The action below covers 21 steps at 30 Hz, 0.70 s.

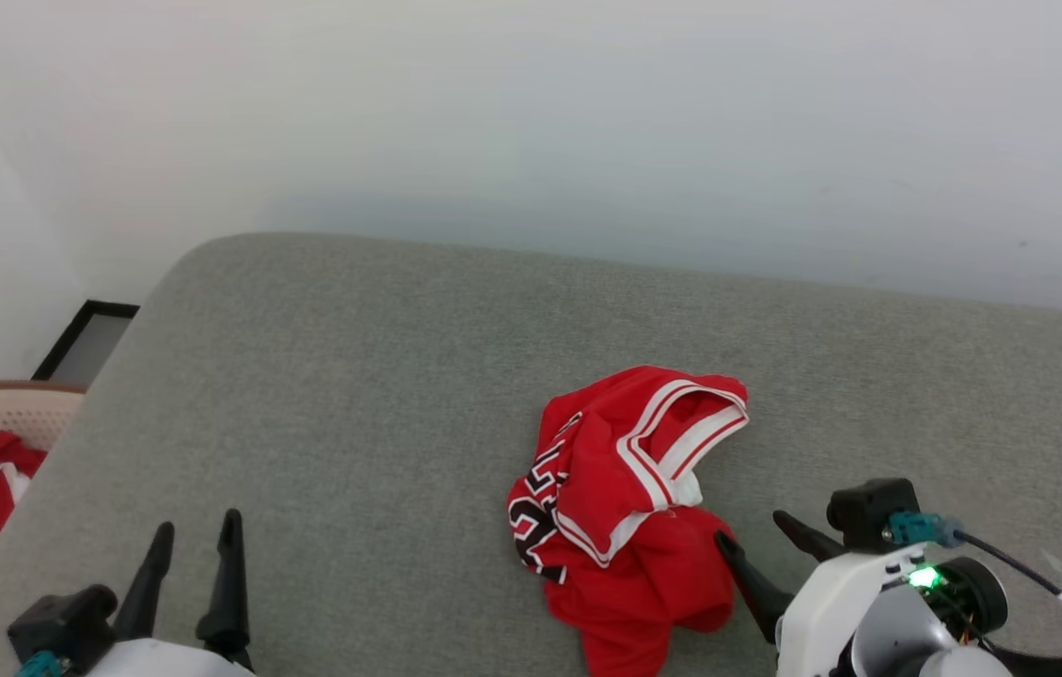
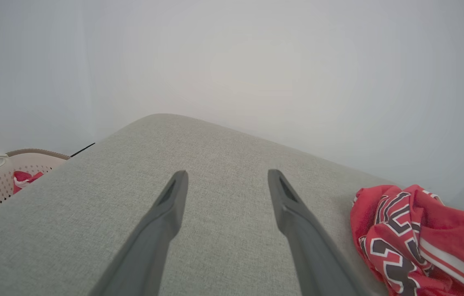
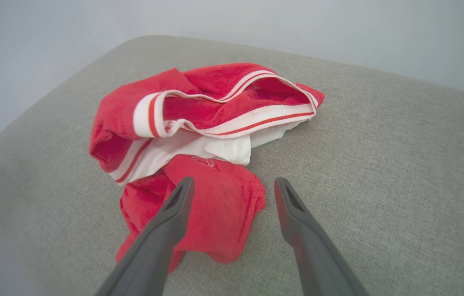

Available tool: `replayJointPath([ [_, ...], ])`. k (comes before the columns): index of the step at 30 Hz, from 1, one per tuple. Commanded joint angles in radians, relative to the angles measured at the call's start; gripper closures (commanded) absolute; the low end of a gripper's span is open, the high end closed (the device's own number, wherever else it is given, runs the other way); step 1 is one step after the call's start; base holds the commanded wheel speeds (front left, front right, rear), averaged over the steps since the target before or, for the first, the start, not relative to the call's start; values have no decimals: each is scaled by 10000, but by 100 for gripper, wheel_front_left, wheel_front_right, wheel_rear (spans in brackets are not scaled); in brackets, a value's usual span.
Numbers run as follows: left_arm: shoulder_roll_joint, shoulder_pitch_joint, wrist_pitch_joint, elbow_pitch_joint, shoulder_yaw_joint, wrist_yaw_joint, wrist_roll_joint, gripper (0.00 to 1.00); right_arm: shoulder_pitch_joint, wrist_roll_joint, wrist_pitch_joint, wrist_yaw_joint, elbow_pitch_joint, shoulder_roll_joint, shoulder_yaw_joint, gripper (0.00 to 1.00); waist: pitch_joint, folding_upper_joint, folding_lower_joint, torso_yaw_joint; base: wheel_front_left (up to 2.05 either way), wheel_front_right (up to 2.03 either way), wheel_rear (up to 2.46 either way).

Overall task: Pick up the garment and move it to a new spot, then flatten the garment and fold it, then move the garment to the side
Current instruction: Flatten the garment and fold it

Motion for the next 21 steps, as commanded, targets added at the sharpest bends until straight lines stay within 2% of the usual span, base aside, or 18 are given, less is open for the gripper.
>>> replayJointPath([
  [1,-7,-59,23,17,-59,-14,79,0,-293,-52,113,-10,145,-33,39,0,38,0,0,117,0,0,0],
  [21,-383,-769,-6,334,-444,-242,282,0,-2474,715,1770,-10,2406,-333,119,0,855,0,0,1359,0,0,0],
])
